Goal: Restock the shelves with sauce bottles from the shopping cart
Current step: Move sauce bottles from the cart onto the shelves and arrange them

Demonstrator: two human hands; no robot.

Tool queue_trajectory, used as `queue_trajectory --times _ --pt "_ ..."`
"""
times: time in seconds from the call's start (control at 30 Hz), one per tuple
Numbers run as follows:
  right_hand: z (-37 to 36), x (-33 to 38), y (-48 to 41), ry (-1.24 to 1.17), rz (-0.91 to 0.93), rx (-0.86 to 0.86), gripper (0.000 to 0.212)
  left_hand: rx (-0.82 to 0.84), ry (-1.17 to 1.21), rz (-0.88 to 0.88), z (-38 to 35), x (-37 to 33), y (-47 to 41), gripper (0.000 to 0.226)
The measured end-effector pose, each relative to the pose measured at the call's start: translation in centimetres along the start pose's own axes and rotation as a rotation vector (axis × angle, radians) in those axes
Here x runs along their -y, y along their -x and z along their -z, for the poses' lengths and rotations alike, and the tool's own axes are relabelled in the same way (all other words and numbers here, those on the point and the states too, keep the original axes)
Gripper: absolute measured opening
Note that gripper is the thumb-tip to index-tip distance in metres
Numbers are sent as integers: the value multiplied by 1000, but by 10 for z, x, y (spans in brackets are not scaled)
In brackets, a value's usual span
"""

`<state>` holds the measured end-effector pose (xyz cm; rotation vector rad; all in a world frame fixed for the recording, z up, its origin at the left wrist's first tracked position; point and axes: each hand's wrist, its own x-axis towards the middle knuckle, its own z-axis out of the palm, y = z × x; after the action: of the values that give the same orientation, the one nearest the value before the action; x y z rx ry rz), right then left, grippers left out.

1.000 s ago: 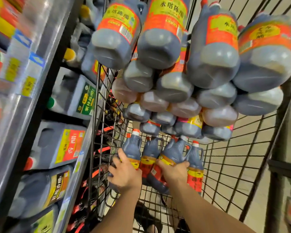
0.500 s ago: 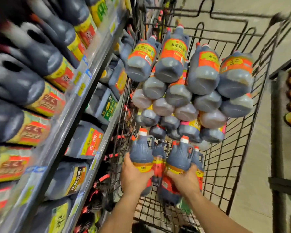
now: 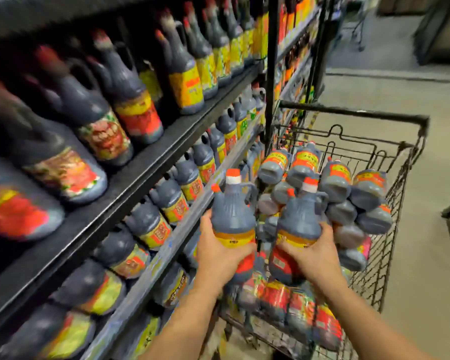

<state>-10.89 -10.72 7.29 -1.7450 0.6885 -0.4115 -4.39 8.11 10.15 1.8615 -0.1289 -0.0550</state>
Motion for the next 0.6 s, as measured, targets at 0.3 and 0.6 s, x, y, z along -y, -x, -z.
queue_trajectory --times 0.3,0.6 --pt "-49 151 75 -179 336 180 86 -233 78 -287 138 -96 53 92" --pt "-121 212 166 -261 533 474 89 -521 31 -351 248 -94 115 94"
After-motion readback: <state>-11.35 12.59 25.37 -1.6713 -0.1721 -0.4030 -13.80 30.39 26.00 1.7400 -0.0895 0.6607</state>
